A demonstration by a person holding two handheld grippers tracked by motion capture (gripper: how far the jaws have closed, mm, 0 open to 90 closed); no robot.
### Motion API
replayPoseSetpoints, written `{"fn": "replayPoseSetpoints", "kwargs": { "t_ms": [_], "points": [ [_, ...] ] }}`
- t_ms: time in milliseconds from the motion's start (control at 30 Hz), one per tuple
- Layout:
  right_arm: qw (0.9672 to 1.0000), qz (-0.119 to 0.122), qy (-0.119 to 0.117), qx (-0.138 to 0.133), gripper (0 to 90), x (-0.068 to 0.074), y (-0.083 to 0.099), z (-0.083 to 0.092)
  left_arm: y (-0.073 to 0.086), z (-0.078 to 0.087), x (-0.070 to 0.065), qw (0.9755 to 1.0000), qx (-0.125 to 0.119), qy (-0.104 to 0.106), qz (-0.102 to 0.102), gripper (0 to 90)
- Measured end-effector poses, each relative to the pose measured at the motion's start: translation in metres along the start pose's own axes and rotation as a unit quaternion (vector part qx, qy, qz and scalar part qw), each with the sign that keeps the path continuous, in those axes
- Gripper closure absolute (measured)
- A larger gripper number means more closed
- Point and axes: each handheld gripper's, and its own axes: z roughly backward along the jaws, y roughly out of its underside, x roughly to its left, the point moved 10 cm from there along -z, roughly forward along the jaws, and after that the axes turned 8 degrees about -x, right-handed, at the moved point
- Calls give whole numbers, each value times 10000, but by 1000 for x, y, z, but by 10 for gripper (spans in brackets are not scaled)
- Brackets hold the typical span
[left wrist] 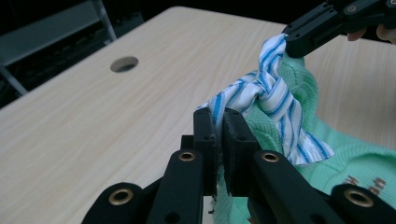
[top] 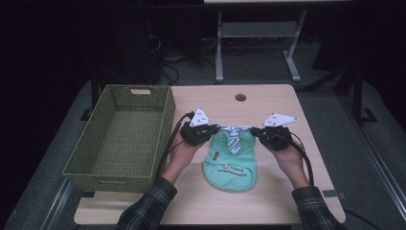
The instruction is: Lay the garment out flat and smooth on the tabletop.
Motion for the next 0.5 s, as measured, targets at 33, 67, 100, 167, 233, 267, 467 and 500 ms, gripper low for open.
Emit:
{"fn": "replayPoseSetpoints", "kwargs": {
  "t_ms": [33, 67, 100, 167, 233, 267, 467, 500],
  "points": [
    [10000, 6, 29, -40, 884, -1, -3, 1, -5, 1, 2, 10000, -33, -18, 11, 848],
    [10000, 0, 20, -53, 884, -3, -9, 1, -9, 2, 3, 10000, -65, -37, -25, 848],
    [9999, 31, 45, -100, 884, -4, -13, 2, -14, 4, 4, 9999, -125, -53, -36, 848],
    [9997, 59, 84, -199, 885, -5, -20, 5, -20, 8, 3, 9997, -221, -62, -44, 846],
    [9997, 31, 45, -218, 884, -3, -20, 7, -20, 10, -1, 9998, -209, -15, -22, 844],
    [9999, 15, 16, -172, 884, -1, -16, 8, -17, 11, -5, 9998, -174, 25, -31, 843],
    [9999, 55, -65, -146, 884, 14, 0, 14, -1, 18, -19, 9998, -67, 166, -79, 838],
    [9999, 63, -99, -107, 884, 16, 2, 15, 1, 19, -20, 9998, -32, 173, -90, 836]
  ]
}}
